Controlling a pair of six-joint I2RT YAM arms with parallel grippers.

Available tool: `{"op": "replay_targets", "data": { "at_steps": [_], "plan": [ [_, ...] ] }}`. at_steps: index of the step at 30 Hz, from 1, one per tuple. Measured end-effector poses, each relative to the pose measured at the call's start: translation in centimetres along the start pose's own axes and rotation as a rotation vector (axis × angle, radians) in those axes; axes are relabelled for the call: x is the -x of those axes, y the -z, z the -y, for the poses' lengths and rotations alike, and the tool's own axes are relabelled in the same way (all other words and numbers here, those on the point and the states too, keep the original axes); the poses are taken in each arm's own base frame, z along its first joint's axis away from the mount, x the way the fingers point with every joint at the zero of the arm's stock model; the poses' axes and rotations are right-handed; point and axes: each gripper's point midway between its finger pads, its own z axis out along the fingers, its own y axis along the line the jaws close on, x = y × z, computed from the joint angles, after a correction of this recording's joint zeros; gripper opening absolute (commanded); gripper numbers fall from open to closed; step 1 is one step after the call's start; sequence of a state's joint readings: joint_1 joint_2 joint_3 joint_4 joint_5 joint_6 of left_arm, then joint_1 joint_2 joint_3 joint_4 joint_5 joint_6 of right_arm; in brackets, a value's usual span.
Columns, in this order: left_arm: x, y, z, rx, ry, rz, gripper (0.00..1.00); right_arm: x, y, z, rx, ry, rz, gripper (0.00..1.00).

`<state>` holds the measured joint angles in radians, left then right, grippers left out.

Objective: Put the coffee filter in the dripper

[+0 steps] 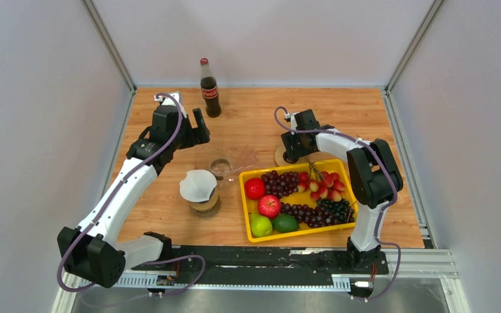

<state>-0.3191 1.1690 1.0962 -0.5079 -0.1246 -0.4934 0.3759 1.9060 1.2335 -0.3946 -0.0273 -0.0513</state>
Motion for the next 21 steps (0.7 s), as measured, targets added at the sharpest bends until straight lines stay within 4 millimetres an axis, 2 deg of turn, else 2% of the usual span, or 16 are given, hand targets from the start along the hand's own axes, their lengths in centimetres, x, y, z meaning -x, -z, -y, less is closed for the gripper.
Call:
{"op": "replay_targets", "data": {
  "at_steps": [6,10,15,21],
  "plan": [
    [-0.1,0.0,0.0,0.001,0.0,-0.002,1.0,0.0,0.1,0.3,-0.006,-0.048,-0.002,0.33],
    [-0.2,0.0,-0.1,0.001,0.002,-0.004,1.0,0.0,0.3,0.3,-0.011,-0.082,-0.004,0.23],
    [-0.1,0.0,0.0,0.0,0.003,-0.001,1.0,0.7,1.3,0.1,-0.013,-0.117,0.019,0.21],
    [0.4,0.7,0.1,-0.01,0.01,0.021,1.0,3.2,4.3,0.0,-0.009,-0.141,0.113,0.22]
  ]
}}
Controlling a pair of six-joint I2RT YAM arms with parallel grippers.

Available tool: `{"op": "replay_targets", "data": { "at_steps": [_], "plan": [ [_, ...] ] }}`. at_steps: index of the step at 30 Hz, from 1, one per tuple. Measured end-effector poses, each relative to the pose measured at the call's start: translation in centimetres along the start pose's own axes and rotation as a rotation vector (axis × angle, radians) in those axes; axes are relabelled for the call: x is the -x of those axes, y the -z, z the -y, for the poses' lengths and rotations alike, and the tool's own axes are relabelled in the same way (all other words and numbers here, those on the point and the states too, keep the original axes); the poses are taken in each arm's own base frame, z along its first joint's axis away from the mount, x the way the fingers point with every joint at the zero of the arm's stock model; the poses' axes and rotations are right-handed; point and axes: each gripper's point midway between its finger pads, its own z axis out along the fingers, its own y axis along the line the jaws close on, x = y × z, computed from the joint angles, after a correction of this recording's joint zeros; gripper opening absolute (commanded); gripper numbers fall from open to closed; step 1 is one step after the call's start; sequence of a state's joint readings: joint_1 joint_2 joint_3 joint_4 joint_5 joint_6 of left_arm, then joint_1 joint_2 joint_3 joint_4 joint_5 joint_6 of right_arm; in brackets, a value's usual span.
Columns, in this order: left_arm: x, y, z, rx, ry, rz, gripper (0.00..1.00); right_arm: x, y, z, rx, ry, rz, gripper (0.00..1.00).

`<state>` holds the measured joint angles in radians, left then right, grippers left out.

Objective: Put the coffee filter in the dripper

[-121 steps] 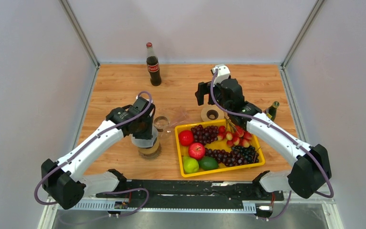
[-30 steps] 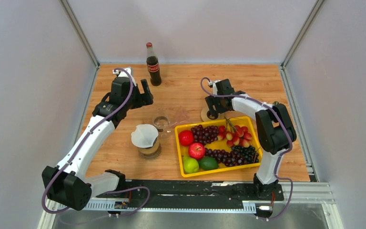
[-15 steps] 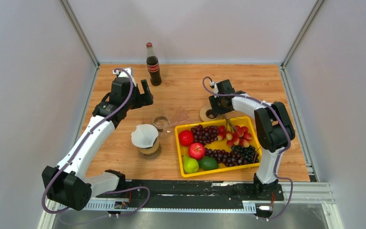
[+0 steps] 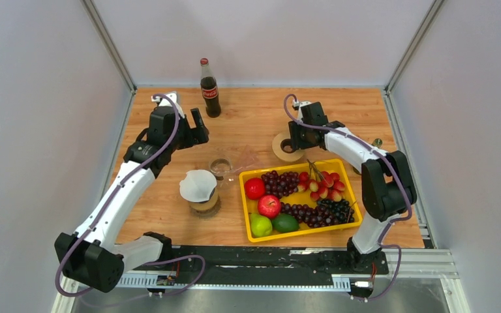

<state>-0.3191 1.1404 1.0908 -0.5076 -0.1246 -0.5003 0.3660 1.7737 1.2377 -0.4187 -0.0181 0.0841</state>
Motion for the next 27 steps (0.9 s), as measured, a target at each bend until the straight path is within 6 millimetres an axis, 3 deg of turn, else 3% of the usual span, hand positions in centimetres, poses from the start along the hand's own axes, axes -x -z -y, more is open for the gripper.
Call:
{"op": "replay_targets", "data": {
  "at_steps": [7,13,18,21,27],
  "plan": [
    [0.5,0.7,0.2,-0.011,0.009,0.023,1.0,2.3,2.5,-0.6,0.022,-0.015,0.076,0.23],
    [1.1,1.4,0.3,-0.022,0.018,0.047,1.0,4.8,4.7,-3.2,0.14,-0.066,0.086,0.2],
    [1.9,2.6,0.5,-0.035,0.028,0.086,1.0,8.3,7.9,-7.0,0.248,-0.063,0.131,0.2],
    [2.0,2.8,0.5,-0.038,0.035,0.094,1.0,9.5,9.6,-10.7,0.324,-0.026,0.142,0.19],
    [1.1,2.8,0.1,-0.029,0.045,0.078,1.0,8.6,9.7,-16.7,0.384,0.071,0.104,0.2]
  ]
}}
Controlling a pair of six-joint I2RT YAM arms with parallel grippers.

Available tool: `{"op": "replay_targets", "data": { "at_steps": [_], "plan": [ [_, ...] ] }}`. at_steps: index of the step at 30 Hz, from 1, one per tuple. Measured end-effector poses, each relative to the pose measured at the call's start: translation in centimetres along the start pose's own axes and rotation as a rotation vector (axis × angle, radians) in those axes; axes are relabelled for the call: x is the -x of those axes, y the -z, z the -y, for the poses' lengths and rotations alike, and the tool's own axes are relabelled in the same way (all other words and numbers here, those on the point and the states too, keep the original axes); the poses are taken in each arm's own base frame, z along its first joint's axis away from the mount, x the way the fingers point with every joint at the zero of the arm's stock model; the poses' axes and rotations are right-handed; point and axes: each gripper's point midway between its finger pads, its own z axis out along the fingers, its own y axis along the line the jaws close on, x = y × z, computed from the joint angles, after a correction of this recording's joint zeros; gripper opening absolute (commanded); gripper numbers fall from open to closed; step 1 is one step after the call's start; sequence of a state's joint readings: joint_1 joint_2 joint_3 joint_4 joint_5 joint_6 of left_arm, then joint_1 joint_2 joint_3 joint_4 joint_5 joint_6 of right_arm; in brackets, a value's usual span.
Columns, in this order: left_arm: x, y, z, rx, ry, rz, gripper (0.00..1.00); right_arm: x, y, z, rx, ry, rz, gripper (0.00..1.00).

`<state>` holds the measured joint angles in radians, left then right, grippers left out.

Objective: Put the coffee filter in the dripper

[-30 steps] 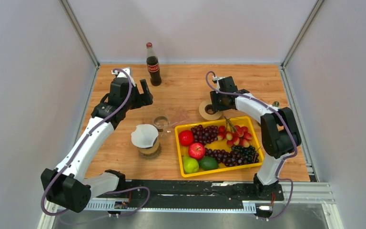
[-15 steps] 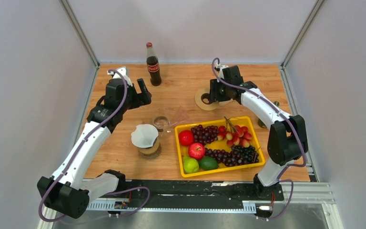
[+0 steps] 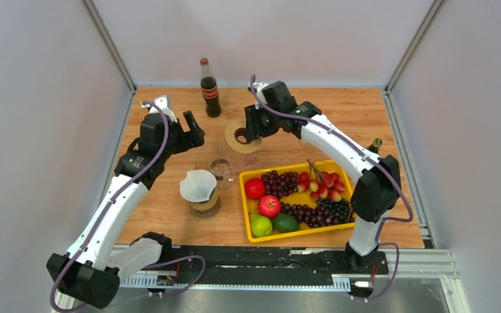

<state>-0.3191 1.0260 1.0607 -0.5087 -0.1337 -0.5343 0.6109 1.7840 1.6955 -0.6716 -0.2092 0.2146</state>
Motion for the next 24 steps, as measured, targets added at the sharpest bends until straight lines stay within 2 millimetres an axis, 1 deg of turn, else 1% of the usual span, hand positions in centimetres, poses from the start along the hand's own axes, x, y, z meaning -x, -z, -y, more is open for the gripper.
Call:
{"op": "replay_targets", "data": {
  "at_steps": [3,6,10,13,18,24],
  "plan": [
    [-0.5,0.6,-0.7,0.022,0.006,-0.005,1.0,-1.0,-1.5,-1.6,-0.021,0.039,-0.037,0.2],
    [-0.6,1.7,-1.5,0.05,0.011,0.008,1.0,-1.2,-2.7,-2.4,-0.071,0.082,-0.05,0.2],
    [-0.3,3.4,-2.3,0.072,0.016,0.041,1.0,-1.2,-3.8,-3.5,-0.12,0.141,-0.054,0.21],
    [-0.1,4.2,-2.5,0.079,0.021,0.059,1.0,-1.7,-4.3,-4.5,-0.124,0.176,-0.066,0.21],
    [-0.4,4.3,-2.9,0.094,0.021,0.049,1.0,-3.1,-5.6,-6.0,-0.094,0.208,-0.109,0.21],
    [-1.1,4.2,-3.2,0.106,0.017,0.026,1.0,-4.4,-6.8,-6.5,-0.068,0.212,-0.157,0.2]
  ]
}}
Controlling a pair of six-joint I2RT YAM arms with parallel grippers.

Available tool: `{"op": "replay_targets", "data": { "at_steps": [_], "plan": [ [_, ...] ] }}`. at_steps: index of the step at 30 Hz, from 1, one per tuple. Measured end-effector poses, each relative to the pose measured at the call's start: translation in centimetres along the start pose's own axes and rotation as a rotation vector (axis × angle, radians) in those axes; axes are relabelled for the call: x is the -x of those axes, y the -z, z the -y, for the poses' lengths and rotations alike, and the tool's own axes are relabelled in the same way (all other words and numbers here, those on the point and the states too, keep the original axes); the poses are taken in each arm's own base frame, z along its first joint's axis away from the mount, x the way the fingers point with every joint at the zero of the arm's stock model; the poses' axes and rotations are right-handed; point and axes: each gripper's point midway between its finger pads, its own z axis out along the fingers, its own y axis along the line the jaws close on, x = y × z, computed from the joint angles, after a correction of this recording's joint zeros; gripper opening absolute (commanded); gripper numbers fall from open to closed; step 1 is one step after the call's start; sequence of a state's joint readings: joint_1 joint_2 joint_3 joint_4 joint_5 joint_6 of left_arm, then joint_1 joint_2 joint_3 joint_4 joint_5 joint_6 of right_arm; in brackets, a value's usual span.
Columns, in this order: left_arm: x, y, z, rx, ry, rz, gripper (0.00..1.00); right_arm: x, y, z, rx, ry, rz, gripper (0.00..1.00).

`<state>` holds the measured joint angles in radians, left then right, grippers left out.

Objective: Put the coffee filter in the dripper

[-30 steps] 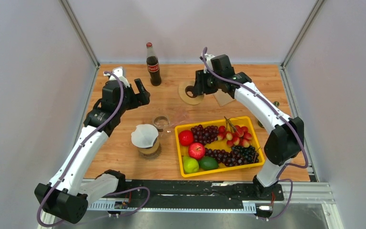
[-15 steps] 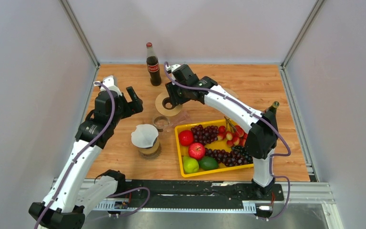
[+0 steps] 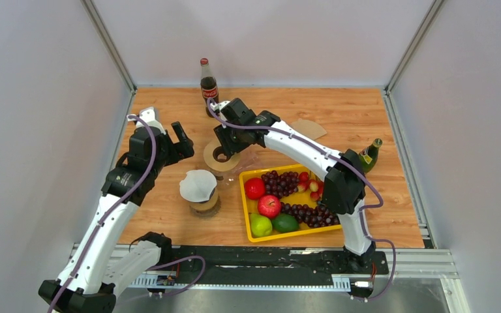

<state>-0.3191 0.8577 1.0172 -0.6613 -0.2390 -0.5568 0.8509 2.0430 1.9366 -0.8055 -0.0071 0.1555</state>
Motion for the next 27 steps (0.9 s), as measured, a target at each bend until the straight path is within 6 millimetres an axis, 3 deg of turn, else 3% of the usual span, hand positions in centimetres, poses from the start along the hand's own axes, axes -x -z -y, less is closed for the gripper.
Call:
{"op": "replay_targets", "data": {
  "at_steps": [14,20,27],
  "plan": [
    [-0.4,-0.4,-0.1,0.009,-0.001,-0.016,1.0,-1.3,-1.5,-2.2,0.09,0.011,-0.055,0.2],
    [-0.5,-0.5,-0.1,0.01,-0.002,-0.018,1.0,-1.2,-1.5,-2.2,0.089,0.012,-0.052,0.2],
    [-0.5,-0.5,-0.1,0.011,-0.002,-0.018,1.0,-0.7,-2.0,-0.9,0.002,0.013,-0.031,0.21]
  ]
}}
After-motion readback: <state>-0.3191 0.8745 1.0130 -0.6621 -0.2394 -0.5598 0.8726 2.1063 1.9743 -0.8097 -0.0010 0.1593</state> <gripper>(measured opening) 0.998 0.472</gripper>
